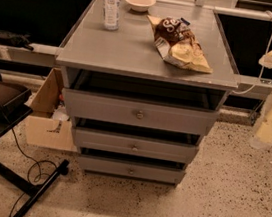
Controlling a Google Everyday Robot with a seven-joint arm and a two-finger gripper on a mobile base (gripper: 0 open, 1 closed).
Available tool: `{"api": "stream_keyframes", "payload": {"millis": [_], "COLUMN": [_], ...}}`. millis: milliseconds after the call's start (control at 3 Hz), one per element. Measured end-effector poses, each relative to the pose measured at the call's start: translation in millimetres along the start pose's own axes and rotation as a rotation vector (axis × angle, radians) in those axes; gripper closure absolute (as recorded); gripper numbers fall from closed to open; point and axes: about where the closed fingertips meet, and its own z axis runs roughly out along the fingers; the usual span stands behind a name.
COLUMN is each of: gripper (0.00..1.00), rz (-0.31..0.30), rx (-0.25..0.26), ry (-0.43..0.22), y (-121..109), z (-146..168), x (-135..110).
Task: Open bottom drawer
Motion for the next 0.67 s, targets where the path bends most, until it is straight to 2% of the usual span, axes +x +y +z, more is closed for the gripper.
{"api": "stream_keyframes", "payload": {"millis": [667], "gripper": [0.0], "rz": [-0.016], "rx": [0.015], "ry": [-0.016], "y": [6.0], "z": [1.1], "x": [-0.9]}}
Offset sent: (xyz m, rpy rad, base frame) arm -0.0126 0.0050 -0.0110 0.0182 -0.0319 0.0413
